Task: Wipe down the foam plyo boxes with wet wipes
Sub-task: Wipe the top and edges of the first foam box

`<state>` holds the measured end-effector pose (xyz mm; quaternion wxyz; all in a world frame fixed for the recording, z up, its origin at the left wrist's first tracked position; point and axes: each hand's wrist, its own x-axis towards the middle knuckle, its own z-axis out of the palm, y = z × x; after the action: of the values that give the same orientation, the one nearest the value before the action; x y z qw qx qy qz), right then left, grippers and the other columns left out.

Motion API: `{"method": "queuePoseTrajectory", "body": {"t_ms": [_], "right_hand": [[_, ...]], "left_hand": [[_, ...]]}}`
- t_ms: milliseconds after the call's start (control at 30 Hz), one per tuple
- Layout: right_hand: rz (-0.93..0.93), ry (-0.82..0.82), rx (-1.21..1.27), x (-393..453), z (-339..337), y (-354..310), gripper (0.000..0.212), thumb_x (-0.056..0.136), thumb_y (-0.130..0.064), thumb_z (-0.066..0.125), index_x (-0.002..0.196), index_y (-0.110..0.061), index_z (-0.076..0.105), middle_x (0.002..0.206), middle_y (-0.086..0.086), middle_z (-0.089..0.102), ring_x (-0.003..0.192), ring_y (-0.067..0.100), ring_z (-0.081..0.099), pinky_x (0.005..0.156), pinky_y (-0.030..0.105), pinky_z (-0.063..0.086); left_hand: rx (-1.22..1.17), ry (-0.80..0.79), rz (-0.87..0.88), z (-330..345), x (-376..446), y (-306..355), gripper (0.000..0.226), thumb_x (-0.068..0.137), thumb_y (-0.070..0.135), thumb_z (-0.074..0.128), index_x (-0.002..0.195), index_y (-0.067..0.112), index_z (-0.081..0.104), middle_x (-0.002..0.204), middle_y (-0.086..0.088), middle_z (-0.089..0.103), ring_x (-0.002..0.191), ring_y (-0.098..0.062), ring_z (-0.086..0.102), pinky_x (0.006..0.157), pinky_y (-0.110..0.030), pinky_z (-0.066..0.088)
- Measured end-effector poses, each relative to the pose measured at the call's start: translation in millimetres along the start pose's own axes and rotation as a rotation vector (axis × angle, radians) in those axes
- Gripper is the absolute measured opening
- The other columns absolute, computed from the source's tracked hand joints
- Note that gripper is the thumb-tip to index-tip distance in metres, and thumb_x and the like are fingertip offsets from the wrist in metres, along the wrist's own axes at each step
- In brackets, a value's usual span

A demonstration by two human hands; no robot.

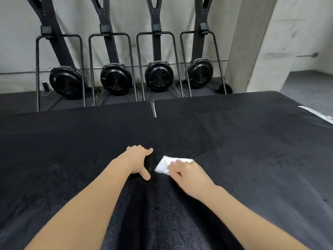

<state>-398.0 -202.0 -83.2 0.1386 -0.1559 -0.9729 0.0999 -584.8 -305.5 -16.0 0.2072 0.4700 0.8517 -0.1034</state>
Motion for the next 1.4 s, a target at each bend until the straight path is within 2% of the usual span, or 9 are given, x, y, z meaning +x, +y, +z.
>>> {"method": "queuePoseTrajectory", "body": {"t_ms": [67,200,467,600,767,933,1133,1267,1400], "right_hand": [[0.105,0.026,-0.047,-5.7,-16.3,35.3,0.026,0.103,-0.027,0.039,0.097,-0.017,0.062,0.092,0.003,0.062,0.080,0.023,0.055,0.075,0.040,0.050],[0.387,0.102,-0.101,-20.6,-38.7,83.1,0.026,0.093,-0.014,0.049,0.068,-0.011,0.043,0.068,0.004,0.052,0.063,0.022,0.047,0.060,0.039,0.043],[0.131,0.044,-0.064,-18.2,17.3,-2.7,0.021,0.101,-0.029,0.039,0.087,-0.026,0.054,0.080,-0.007,0.047,0.072,0.016,0.053,0.066,0.036,0.049],[0.035,0.040,0.038,-30.2,7.4,-13.8,0.025,0.102,-0.027,0.046,0.079,-0.027,0.035,0.076,-0.007,0.041,0.067,0.023,0.052,0.061,0.040,0.046],[0.204,0.112,-0.076,-48.3,-25.1,53.5,0.026,0.095,-0.015,0.052,0.070,-0.015,0.045,0.068,-0.002,0.054,0.063,0.022,0.056,0.061,0.038,0.051],[0.354,0.094,-0.181,-63.1,-22.4,54.7,0.022,0.092,-0.013,0.045,0.072,-0.018,0.035,0.067,0.000,0.046,0.059,0.023,0.051,0.057,0.038,0.049],[0.164,0.099,-0.028,-63.1,12.4,-21.0,0.023,0.098,-0.030,0.037,0.085,-0.019,0.053,0.086,-0.003,0.058,0.078,0.021,0.058,0.073,0.037,0.048],[0.082,0.066,0.117,-69.9,-4.5,-24.1,0.031,0.101,-0.031,0.050,0.073,-0.018,0.045,0.074,-0.008,0.050,0.071,0.015,0.052,0.064,0.031,0.043],[0.261,0.093,0.218,-82.8,-34.7,19.6,0.023,0.097,-0.026,0.059,0.082,-0.010,0.067,0.091,-0.002,0.070,0.085,0.017,0.063,0.079,0.031,0.049]], "left_hand": [[0.015,-0.001,-0.022,1.7,1.5,0.9,0.113,0.076,0.044,0.085,0.162,0.030,0.014,0.160,-0.010,0.030,0.146,-0.033,0.031,0.115,-0.044,0.037],[0.077,0.032,-0.050,1.4,4.9,5.2,0.106,0.068,0.050,0.089,0.156,0.028,0.033,0.144,-0.004,0.048,0.129,-0.029,0.051,0.099,-0.046,0.052],[0.081,0.075,-0.097,1.8,-2.4,14.5,0.087,0.073,0.037,0.089,0.147,0.021,0.046,0.132,-0.003,0.055,0.117,-0.028,0.060,0.073,-0.038,0.049],[0.017,0.125,-0.079,8.5,-15.4,8.6,0.085,0.079,0.038,0.085,0.152,0.032,0.042,0.142,-0.002,0.050,0.126,-0.029,0.055,0.089,-0.039,0.052],[-0.184,0.160,-0.009,16.1,-40.1,15.2,0.067,0.086,0.031,0.078,0.146,0.038,0.050,0.141,-0.002,0.053,0.118,-0.025,0.060,0.096,-0.039,0.052],[-0.126,-0.053,0.095,25.6,-61.7,36.5,0.114,0.068,0.057,0.087,0.159,0.026,0.026,0.153,-0.007,0.043,0.142,-0.029,0.039,0.114,-0.040,0.039],[-0.041,-0.028,0.101,29.4,-69.7,44.7,0.111,0.077,0.054,0.081,0.162,0.021,0.017,0.155,-0.014,0.036,0.143,-0.030,0.034,0.116,-0.038,0.028],[-0.051,-0.013,0.098,32.4,-68.0,44.9,0.113,0.074,0.055,0.083,0.161,0.023,0.020,0.147,-0.009,0.046,0.139,-0.028,0.040,0.115,-0.038,0.034],[-0.034,-0.021,0.066,36.8,-60.2,41.5,0.118,0.069,0.061,0.084,0.161,0.030,0.017,0.149,-0.009,0.041,0.137,-0.032,0.040,0.109,-0.046,0.044]]}}
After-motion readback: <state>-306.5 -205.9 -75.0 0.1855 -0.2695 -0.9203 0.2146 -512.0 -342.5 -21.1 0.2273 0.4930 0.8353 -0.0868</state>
